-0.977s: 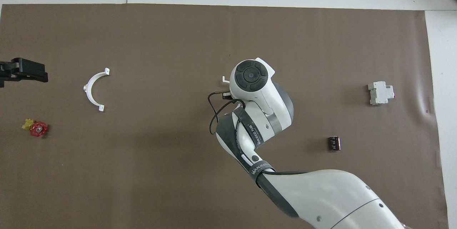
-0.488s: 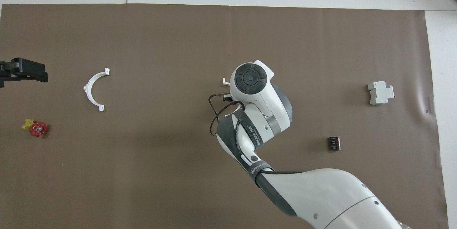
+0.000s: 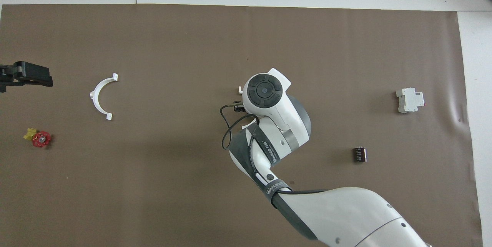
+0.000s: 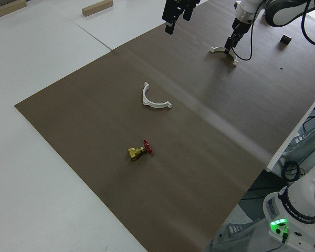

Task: Assemble drain pipe with both arms
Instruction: 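Carry the half-ring toward the table centre with the right gripper, then release the half-ring at centre while the left gripper reaches the other half-ring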

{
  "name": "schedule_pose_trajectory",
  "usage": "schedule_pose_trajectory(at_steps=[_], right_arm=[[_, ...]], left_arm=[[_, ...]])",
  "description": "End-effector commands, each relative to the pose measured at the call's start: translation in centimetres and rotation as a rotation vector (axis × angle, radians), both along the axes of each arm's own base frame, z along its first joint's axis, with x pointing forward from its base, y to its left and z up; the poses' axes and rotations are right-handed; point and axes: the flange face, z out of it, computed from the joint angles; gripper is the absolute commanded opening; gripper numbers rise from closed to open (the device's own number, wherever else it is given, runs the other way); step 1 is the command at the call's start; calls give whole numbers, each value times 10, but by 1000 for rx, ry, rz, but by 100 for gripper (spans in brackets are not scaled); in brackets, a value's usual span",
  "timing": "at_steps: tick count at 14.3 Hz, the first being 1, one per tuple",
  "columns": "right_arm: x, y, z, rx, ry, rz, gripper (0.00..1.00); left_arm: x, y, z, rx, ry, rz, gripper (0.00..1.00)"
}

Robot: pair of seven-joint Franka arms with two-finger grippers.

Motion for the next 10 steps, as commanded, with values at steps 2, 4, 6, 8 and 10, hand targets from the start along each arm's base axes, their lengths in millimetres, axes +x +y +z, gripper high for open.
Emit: schedule_pose_trajectory(at_steps=[2, 4, 6, 8, 10], right_arm=[[20, -75, 87, 6, -40, -87, 100], [31, -127, 114, 0, -29, -106, 100], [37, -179, 140, -3, -22, -109, 100], [37, -229, 167, 11, -18, -134, 100], [31, -269, 186, 9, 5, -146, 100]], left_arm=[[-15, 6, -27, 10, -55, 7, 100], [-12, 8, -43, 6, -67, 12, 100], [-8, 6, -74, 2, -94, 22, 100], [-3, 6, -112, -5, -112, 58, 100], [6, 7, -138, -7, -112, 80, 100]])
